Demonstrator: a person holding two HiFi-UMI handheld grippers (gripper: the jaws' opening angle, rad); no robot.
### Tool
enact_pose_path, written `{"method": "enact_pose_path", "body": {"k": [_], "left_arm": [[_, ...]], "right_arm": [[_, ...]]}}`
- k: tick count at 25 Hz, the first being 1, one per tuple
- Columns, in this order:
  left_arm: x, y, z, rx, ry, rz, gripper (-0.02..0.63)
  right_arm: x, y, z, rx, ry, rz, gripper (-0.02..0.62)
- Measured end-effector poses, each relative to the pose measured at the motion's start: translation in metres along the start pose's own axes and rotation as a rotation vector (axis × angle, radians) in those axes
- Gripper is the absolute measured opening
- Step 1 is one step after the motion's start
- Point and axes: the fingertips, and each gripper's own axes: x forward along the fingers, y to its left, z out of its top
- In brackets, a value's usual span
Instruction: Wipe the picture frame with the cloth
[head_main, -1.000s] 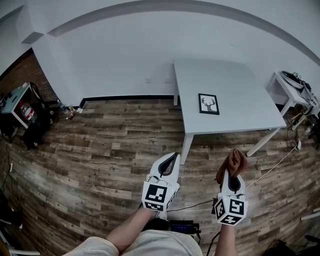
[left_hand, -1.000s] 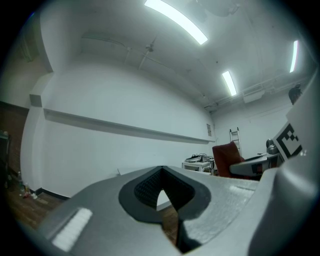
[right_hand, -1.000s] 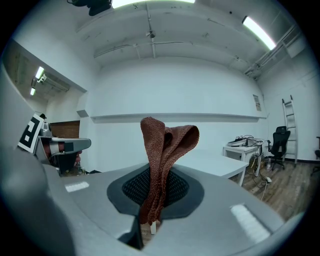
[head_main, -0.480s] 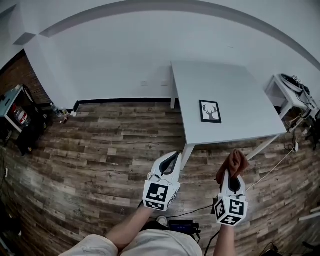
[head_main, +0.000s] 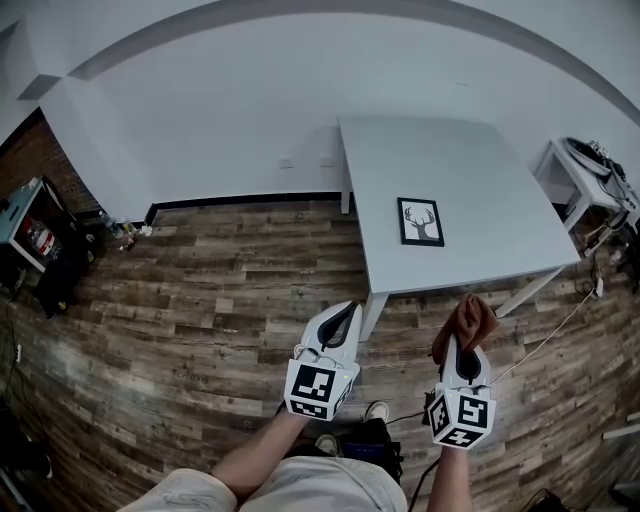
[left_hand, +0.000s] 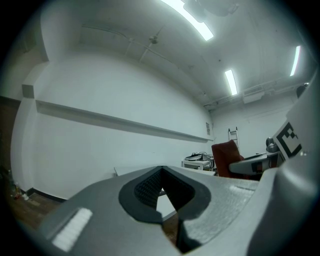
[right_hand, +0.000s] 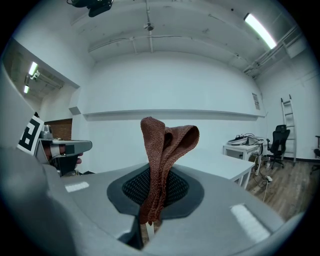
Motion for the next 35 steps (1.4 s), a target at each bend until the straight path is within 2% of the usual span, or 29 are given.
{"method": "enact_pose_path", "body": {"k": [16,28,35], "left_arm": [[0.121,-0.023,0.008,0.007,-0.014,0.023,0.000],[0.209,-0.051,0.015,0.031,-0.030,0.053,0.000],[0.231,-0.044,0.011,0.038,-0.017,0.083,0.000]], "right_arm": [[0.090,-0.082,0.012,0.010,0.012,0.042,0.060],[0.152,-0.160,0.025,0.024,-0.001,0.075,0.060],[0.181,-0.170,0.024,0.020,0.009,0.104,0.060]]}}
